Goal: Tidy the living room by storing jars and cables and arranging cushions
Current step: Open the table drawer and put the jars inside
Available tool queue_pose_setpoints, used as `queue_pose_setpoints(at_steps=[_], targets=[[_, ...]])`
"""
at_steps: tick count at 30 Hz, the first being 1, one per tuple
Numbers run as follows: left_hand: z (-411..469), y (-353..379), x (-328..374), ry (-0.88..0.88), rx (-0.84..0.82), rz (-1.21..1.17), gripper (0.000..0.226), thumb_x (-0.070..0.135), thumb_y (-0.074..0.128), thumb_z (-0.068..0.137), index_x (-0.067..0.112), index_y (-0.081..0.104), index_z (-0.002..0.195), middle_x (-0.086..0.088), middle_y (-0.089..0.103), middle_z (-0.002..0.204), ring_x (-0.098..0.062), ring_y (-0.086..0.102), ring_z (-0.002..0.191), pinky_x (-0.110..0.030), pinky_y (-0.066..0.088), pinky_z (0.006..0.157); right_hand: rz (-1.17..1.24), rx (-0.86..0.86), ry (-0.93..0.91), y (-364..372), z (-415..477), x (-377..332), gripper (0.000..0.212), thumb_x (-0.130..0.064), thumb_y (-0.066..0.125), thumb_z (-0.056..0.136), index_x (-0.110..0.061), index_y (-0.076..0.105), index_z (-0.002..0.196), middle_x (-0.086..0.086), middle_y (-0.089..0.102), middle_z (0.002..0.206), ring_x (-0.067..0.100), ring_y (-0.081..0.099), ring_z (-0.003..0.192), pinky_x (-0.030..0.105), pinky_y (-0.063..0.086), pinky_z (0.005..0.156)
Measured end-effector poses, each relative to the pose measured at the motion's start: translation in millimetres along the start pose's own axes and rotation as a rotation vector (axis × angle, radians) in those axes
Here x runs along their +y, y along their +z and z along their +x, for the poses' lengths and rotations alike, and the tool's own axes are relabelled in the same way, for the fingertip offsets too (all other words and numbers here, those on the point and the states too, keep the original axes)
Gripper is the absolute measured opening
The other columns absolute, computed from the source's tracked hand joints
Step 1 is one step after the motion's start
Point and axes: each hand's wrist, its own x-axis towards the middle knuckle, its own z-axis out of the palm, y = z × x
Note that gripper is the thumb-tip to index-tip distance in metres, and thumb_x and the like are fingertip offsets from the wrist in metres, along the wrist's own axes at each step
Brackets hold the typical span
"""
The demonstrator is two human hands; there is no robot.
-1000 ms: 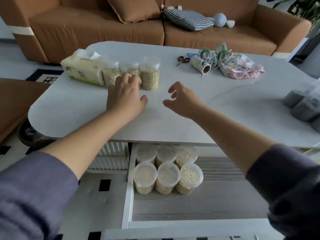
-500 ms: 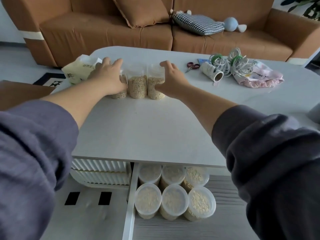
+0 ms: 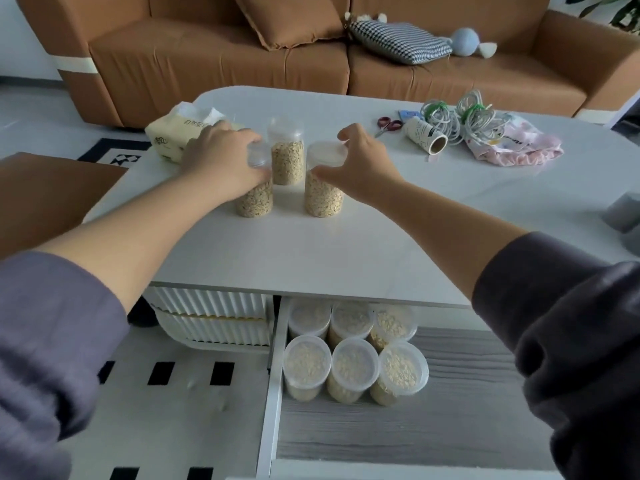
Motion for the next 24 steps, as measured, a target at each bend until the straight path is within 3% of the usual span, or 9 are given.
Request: queue_pose_setpoints(at_steps=[3, 7, 13, 24], targets=[[-22, -6, 4, 0.032, -0.047, -0.007, 0.059, 0.049, 0.068, 0.080, 0.031, 0.053, 0.134, -0.012, 0.048, 0.133, -0.034, 0.047, 0.122, -0.045, 0.045, 0.096, -0.016, -0.026, -0.001, -7, -29, -5, 0.076, -0.042, 0.071, 0.080, -0.010, 0.038, 0.140, 0.004, 0.047, 0.138, 0.018, 0.046, 0.123, 0.022, 0.036, 0.087], [-46, -17, 11, 0.062, -0.134, -0.011, 0.055, 0.052, 0.068, 0.076, 0.036, 0.055, 0.127, -0.009, 0.047, 0.129, -0.033, 0.051, 0.113, -0.041, 0.047, 0.086, -0.033, -0.063, -0.008, -16, -66, -11, 0.079, -0.044, 0.071, 0.079, -0.011, 0.037, 0.142, 0.003, 0.046, 0.139, 0.018, 0.047, 0.122, 0.023, 0.037, 0.089], [-82, -29, 31, 0.169, -0.216, -0.088, 0.061, 0.049, 0.073, 0.073, 0.042, 0.053, 0.130, -0.003, 0.049, 0.124, -0.029, 0.054, 0.109, -0.041, 0.048, 0.089, -0.070, -0.121, -0.028, -30, -104, -22, 0.081, -0.045, 0.072, 0.079, -0.013, 0.036, 0.144, 0.002, 0.045, 0.140, 0.017, 0.047, 0.122, 0.021, 0.035, 0.088], [-149, -52, 51, 0.279, -0.329, -0.178, 0.076, 0.050, 0.078, 0.071, 0.034, 0.045, 0.138, 0.006, 0.045, 0.126, -0.016, 0.053, 0.108, -0.039, 0.047, 0.093, -0.133, -0.231, -0.067, -64, -171, -31, 0.083, -0.043, 0.072, 0.075, -0.018, 0.036, 0.145, -0.002, 0.047, 0.134, 0.008, 0.046, 0.113, 0.018, 0.031, 0.085]])
